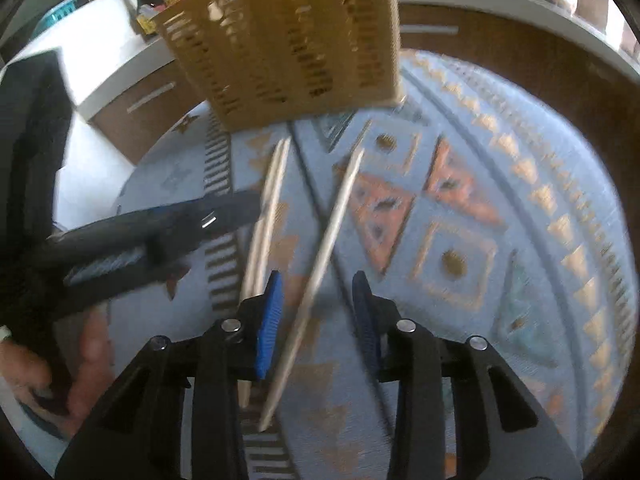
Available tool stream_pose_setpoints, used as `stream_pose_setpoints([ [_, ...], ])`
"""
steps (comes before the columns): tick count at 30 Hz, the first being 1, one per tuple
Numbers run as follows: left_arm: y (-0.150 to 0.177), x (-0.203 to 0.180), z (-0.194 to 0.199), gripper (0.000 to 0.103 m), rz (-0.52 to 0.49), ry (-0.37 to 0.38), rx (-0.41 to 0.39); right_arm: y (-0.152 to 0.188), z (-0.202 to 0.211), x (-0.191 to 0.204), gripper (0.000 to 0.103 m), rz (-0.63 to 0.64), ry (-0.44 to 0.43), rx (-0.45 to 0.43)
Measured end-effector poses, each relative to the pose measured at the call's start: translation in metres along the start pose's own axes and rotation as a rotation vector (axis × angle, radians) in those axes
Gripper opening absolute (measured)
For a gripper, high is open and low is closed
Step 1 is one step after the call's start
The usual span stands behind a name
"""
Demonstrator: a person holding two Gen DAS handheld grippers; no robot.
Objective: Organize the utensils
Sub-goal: 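Move both open tools back down to the remaining chopsticks, then grasp a pair of chopsticks with the left tool while the right tool grasps one chopstick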
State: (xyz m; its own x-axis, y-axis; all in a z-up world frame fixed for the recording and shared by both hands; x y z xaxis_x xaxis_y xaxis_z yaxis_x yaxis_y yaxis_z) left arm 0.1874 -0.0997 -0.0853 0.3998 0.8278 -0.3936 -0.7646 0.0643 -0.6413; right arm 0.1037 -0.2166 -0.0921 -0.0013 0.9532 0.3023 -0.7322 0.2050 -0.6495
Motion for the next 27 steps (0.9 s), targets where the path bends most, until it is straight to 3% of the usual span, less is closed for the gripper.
stream_pose_setpoints([
  [4,0.000,0.001,-0.005,0.036,0.007,-0.022,-0.019,0.011,0.002,0.012,0.028,0.060,0.035,-0.064],
  [8,0.000,0.002,-0.005,0.036,0.014,-0.024,-0.031,0.017,0.003,0.020,0.007,0.166,0.138,-0.115],
  [14,0.001,-0.008,-0.010,0.036,-0.037,-0.055,-0.035,0.024,0.015,0.006,0.004,0.149,0.135,-0.115],
  [20,0.005,-0.026,-0.017,0.036,-0.143,-0.151,-0.030,0.032,0.032,-0.015,0.004,0.131,0.157,-0.114],
  [24,0.012,-0.035,-0.020,0.015,-0.277,-0.268,-0.040,0.033,0.042,-0.028,0.004,0.097,0.149,-0.122],
  [27,0.015,-0.036,-0.015,0.013,-0.322,-0.284,-0.054,0.033,0.049,-0.036,0.004,0.073,0.143,-0.129],
])
Point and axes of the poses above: each gripper's, at about its wrist camera, not at the fingertips, and z roughly against the way its jaws point, x to its left, y to its underside, the point moved 5 cm from there along -z, roughly the way its jaws point, and after that the axes turned 13 degrees about -x, right-handed, at the moved point
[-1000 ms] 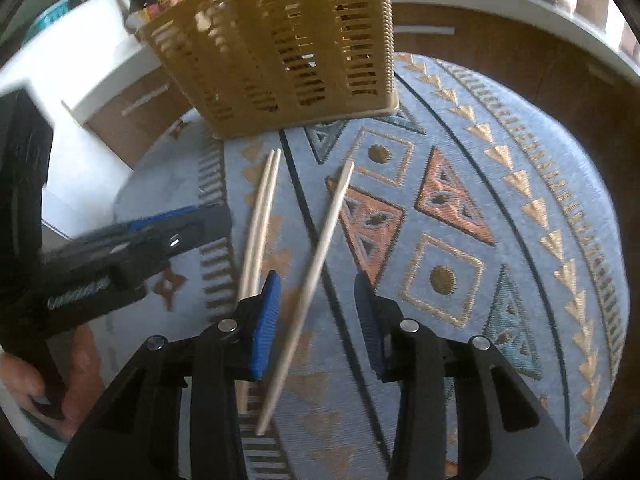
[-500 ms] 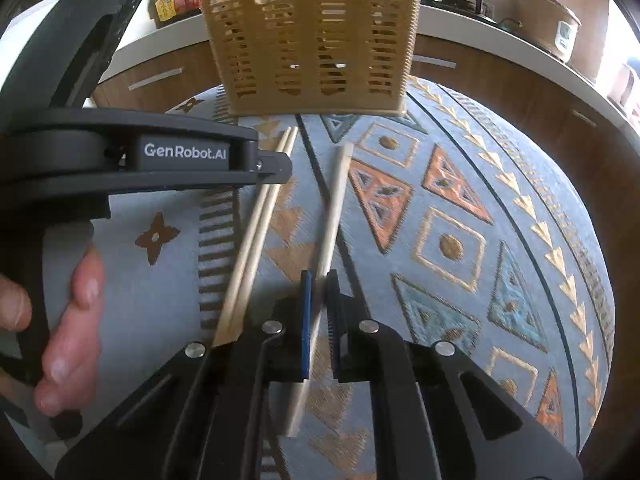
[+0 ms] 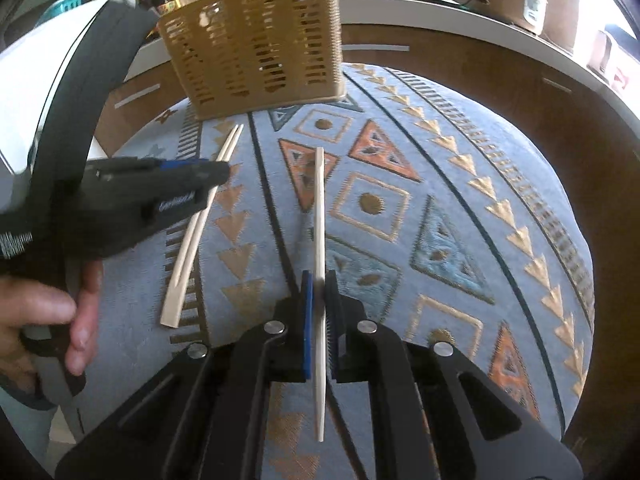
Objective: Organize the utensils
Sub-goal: 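Grasp a pair of chopsticks with the left tool while the right tool grasps one chopstick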
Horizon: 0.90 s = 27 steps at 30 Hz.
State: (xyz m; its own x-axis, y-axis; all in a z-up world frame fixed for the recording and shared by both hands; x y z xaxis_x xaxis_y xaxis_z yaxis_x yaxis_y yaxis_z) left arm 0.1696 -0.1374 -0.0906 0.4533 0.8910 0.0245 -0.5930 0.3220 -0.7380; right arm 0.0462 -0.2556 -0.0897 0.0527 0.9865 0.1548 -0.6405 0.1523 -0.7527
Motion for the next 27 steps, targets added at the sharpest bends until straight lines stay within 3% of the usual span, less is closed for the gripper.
stream_pose_setpoints([
  [10,0.037,0.031,0.043,0.011,0.088,0.050,0.024,0.003,0.006,-0.010,0.004,-0.015,-0.004,0.003],
  [18,0.050,0.051,0.052,0.012,0.173,0.090,0.054,0.012,0.000,-0.019,0.005,0.040,0.058,0.044],
  [22,0.048,0.049,0.050,0.018,0.153,0.132,0.077,0.011,-0.002,-0.022,0.006,0.036,0.032,0.061],
  [27,0.039,0.052,0.043,0.020,0.145,0.205,0.144,-0.005,-0.015,-0.031,0.008,-0.012,-0.073,0.159],
])
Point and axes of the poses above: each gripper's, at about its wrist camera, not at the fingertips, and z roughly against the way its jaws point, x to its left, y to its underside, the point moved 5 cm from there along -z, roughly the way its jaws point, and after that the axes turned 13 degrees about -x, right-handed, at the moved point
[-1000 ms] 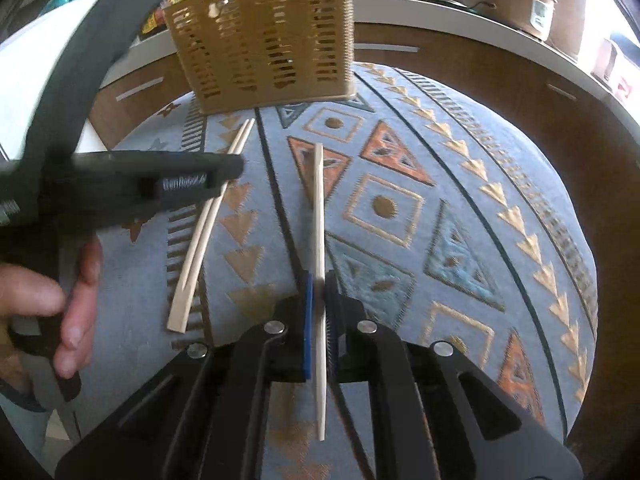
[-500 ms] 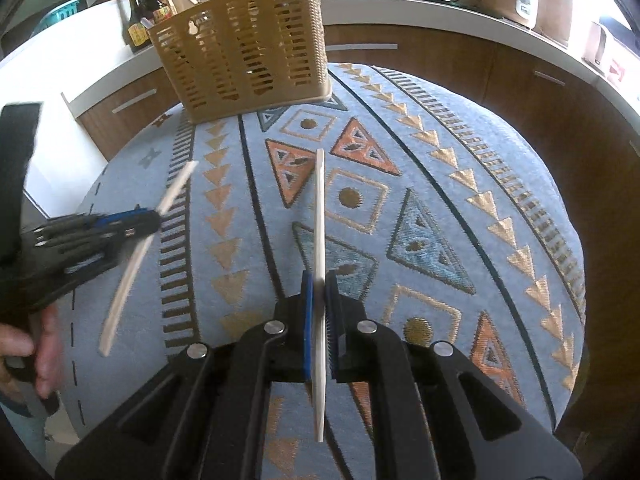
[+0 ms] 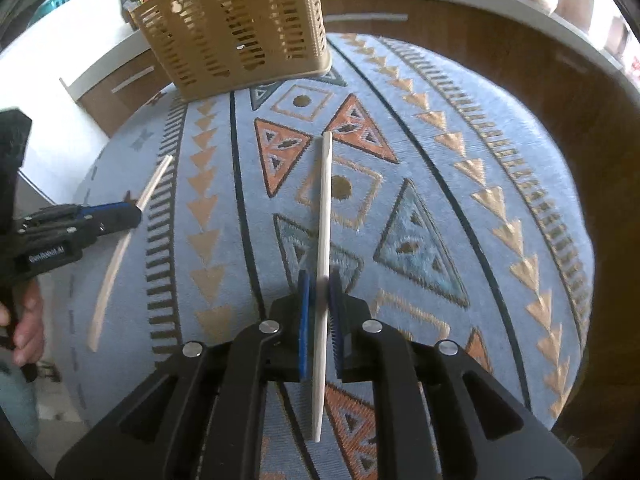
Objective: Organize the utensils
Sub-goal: 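Grasp a pair of chopsticks with the left tool while the right tool grasps one chopstick, then lift the chopsticks in both tools and carry them over the basket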
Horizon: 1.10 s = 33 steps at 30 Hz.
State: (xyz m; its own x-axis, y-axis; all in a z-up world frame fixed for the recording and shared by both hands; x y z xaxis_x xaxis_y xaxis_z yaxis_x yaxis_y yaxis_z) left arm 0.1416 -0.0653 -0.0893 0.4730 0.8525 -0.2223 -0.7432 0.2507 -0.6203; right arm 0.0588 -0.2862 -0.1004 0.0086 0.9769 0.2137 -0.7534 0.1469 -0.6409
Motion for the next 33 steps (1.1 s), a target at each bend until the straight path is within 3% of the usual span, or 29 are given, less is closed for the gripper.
stream_pose_setpoints([
  [10,-0.012,0.002,-0.013,0.020,0.003,0.072,0.138,-0.047,-0.035,-0.005,0.011,-0.063,-0.111,0.137],
  [15,-0.012,-0.002,-0.013,0.020,-0.039,0.065,0.162,-0.052,-0.043,0.013,0.031,0.011,-0.100,0.178],
  [22,-0.015,-0.004,-0.016,0.020,-0.073,0.061,0.189,-0.058,-0.053,0.026,0.031,0.044,-0.092,0.230],
  [25,-0.015,-0.010,-0.018,0.021,-0.119,0.044,0.211,-0.057,-0.056,0.026,0.025,0.093,-0.055,0.241],
  [27,-0.015,-0.017,-0.020,0.025,-0.165,0.029,0.220,-0.057,-0.057,0.025,0.009,0.108,-0.002,0.236],
  [28,-0.015,-0.019,-0.021,0.025,-0.180,0.022,0.221,-0.058,-0.058,0.027,0.006,0.118,0.014,0.236],
  [31,-0.013,-0.027,-0.023,0.024,-0.231,-0.022,0.213,-0.058,-0.060,0.028,0.005,0.129,0.030,0.233],
  [33,-0.011,-0.031,-0.024,0.014,-0.289,-0.080,0.192,-0.057,-0.061,0.032,0.005,0.149,0.044,0.224],
])
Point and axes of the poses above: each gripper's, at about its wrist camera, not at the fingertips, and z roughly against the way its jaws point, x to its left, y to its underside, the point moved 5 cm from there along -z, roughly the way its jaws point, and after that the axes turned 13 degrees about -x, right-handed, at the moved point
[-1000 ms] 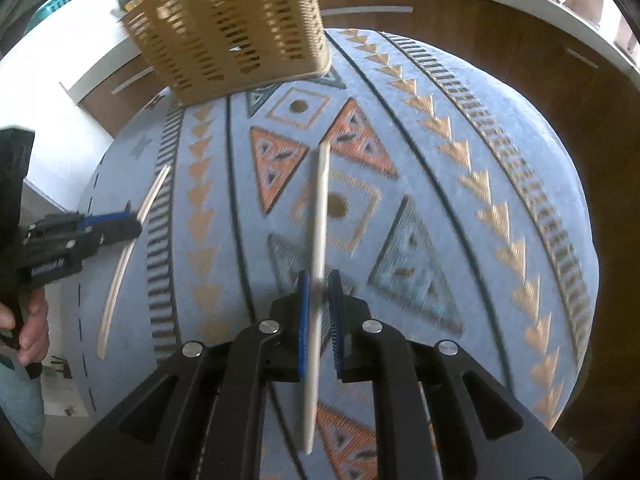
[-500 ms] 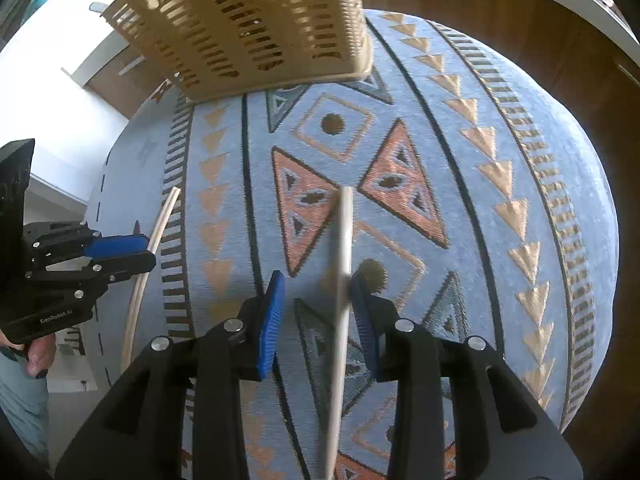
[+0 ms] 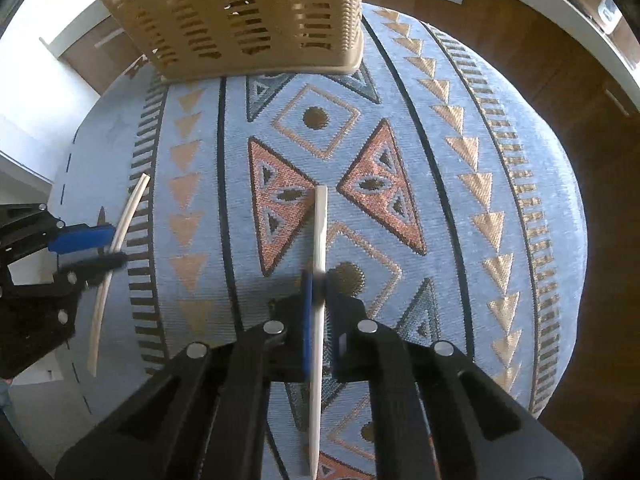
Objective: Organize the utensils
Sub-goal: 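Lift the chopsticks in both tools and carry them over the basket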
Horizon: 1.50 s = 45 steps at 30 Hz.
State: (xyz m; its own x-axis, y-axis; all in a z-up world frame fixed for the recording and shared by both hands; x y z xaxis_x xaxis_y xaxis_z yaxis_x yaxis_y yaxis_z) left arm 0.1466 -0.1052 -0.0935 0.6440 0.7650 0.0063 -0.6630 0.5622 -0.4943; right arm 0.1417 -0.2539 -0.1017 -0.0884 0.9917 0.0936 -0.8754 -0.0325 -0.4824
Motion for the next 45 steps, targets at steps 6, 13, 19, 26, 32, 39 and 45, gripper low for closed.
stream_pose_setpoints([
  [6,0.000,-0.005,0.007,0.010,0.045,-0.010,-0.097,0.006,0.009,0.016,0.005,0.000,-0.049,-0.050],
  [13,-0.012,0.017,0.056,0.010,0.228,0.039,-0.376,0.005,0.050,0.029,0.005,-0.012,-0.140,-0.227],
  [19,-0.029,0.011,0.101,0.009,0.236,0.090,-0.584,-0.005,0.093,0.027,0.005,-0.022,-0.202,-0.428],
  [26,-0.080,0.025,0.156,0.009,0.254,0.089,-0.814,-0.058,0.158,0.025,0.005,-0.023,-0.270,-0.685],
  [32,-0.128,0.045,0.200,0.009,0.296,0.078,-1.028,-0.108,0.201,0.027,0.005,0.017,-0.221,-0.896],
  [39,-0.173,0.057,0.213,0.009,0.309,0.052,-1.153,-0.165,0.213,0.021,0.005,0.019,-0.134,-1.096],
  [45,-0.184,0.072,0.186,0.003,0.312,0.037,-1.133,-0.195,0.200,0.030,0.004,0.023,-0.083,-1.212],
])
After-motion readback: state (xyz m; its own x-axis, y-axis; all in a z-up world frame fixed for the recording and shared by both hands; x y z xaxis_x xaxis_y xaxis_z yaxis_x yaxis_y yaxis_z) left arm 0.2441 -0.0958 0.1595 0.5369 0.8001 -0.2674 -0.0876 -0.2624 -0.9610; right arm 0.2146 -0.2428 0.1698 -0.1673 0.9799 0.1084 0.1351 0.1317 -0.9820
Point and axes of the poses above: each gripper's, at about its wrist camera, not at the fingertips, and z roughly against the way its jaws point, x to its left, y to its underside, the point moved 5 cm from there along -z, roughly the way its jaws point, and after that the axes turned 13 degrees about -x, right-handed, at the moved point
